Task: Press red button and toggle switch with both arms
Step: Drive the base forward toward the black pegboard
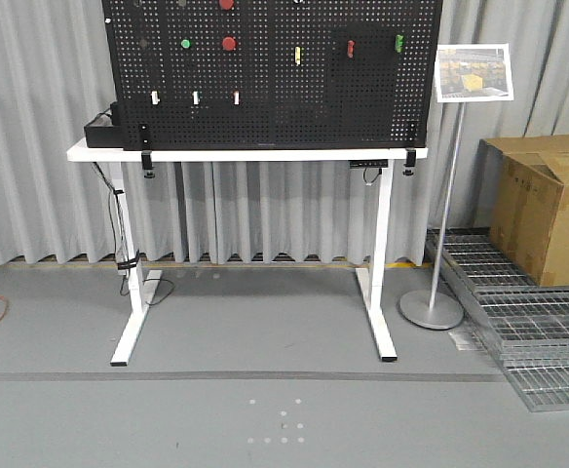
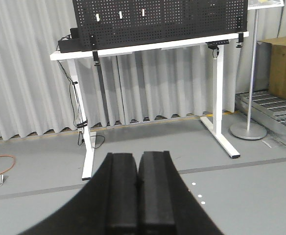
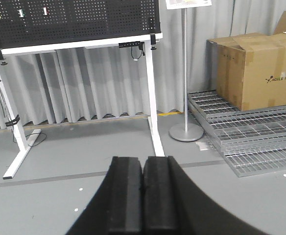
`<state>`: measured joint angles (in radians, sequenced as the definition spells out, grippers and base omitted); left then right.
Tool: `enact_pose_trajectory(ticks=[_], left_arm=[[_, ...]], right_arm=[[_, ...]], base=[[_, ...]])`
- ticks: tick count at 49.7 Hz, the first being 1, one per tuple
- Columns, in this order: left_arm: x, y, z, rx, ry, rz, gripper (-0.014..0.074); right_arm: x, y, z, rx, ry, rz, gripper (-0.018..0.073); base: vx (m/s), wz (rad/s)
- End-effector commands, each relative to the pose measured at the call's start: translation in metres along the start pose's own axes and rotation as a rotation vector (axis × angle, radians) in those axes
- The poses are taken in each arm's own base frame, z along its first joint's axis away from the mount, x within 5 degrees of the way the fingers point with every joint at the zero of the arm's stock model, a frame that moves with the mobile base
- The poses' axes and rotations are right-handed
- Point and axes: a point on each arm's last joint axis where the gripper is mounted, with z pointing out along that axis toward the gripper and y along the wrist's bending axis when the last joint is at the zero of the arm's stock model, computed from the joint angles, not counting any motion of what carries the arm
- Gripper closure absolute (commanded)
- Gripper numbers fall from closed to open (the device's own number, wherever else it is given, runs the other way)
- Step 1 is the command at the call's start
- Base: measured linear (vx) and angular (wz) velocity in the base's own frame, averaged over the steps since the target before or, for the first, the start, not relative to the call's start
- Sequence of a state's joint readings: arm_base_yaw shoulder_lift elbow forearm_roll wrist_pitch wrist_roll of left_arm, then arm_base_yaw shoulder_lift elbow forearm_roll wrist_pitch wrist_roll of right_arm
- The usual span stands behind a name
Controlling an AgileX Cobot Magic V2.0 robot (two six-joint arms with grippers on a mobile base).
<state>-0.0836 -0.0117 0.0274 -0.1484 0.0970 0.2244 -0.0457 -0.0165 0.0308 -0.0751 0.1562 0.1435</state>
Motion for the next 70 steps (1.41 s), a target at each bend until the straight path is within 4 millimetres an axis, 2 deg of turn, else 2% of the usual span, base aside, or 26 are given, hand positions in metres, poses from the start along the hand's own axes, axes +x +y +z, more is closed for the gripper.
enact_pose_trajectory(ticks=[1, 42, 70], left_arm=[[0.0037, 0.0008, 0.0002, -0.017, -0.056, -0.01, 0.0595], [0.0037, 0.0008, 0.0002, -0.017, -0.056, -0.01, 0.0595], [0.0037, 0.0008, 0.0002, -0.017, -0.056, -0.01, 0.0595]], right_arm=[[-0.0046, 0.0004, -0.0003, -0.004, -0.085, -0.014, 0.0562], [-0.0046, 0.0004, -0.0003, -0.004, -0.085, -0.014, 0.0562], [-0.0046, 0.0004, -0.0003, -0.004, -0.085, -0.014, 0.0562]], base=[[0.0, 0.0], [0.01, 0.01], [0.2, 0.01]])
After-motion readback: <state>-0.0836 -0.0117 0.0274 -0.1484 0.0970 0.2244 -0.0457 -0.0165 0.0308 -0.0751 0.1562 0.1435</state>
